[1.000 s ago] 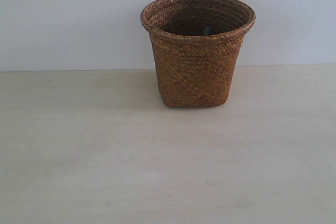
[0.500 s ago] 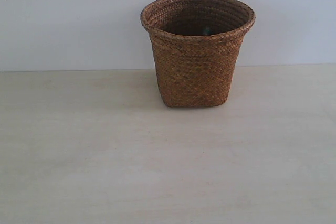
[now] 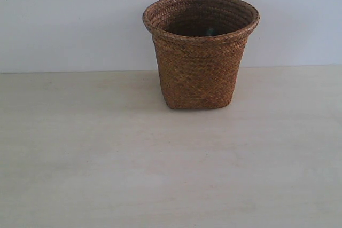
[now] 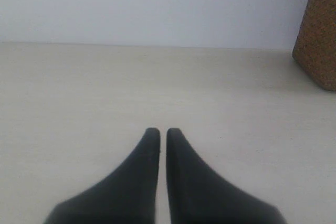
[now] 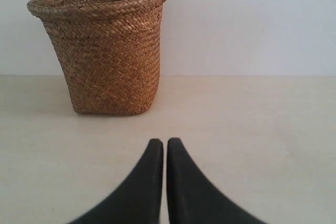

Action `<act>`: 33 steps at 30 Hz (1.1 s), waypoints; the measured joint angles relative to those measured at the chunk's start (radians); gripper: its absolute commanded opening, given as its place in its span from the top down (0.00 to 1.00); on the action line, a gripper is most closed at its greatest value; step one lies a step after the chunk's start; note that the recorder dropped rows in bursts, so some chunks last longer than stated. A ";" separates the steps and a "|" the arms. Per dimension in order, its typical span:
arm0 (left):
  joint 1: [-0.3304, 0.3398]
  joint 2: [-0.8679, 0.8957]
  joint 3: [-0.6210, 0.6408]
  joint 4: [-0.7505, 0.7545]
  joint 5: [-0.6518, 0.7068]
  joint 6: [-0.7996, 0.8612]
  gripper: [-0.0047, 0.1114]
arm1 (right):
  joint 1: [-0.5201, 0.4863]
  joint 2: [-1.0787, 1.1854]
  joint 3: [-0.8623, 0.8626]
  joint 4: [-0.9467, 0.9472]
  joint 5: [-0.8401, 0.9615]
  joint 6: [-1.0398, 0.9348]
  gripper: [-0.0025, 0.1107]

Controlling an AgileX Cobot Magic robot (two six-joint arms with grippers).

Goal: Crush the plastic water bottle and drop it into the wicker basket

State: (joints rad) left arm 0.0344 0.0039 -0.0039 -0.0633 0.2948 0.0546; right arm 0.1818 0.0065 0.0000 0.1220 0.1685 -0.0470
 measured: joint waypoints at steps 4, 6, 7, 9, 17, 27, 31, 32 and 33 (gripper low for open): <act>0.000 0.000 0.000 0.000 0.000 0.000 0.93 | -0.072 0.000 0.000 -0.002 0.047 -0.002 0.98; 0.000 0.000 0.000 0.000 0.000 0.000 0.93 | -0.105 0.000 0.000 -0.002 0.083 -0.004 0.98; 0.000 0.000 0.000 0.000 0.000 0.000 0.93 | -0.116 0.000 0.000 -0.002 0.095 -0.004 0.98; 0.000 0.000 0.000 0.000 0.000 0.000 0.93 | -0.124 0.000 0.000 -0.002 0.125 -0.006 0.98; 0.000 0.000 0.000 0.000 0.000 0.000 0.93 | -0.124 0.000 0.000 0.000 0.172 -0.020 0.98; 0.000 0.000 0.000 0.000 0.000 0.000 0.93 | -0.126 0.000 0.000 0.001 0.176 -0.024 0.98; 0.000 0.000 0.000 0.000 0.000 0.000 0.93 | -0.126 0.000 0.000 0.001 0.176 -0.024 0.98; 0.000 0.000 0.000 0.000 0.000 0.000 0.93 | -0.126 0.000 0.000 0.001 0.176 -0.024 0.98; 0.000 0.000 0.000 0.000 0.000 0.000 0.93 | -0.126 0.000 0.000 0.001 0.176 -0.024 0.98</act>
State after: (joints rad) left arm 0.0344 0.0039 -0.0039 -0.0633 0.2948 0.0546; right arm 0.0558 0.0065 0.0000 0.1233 0.3447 -0.0710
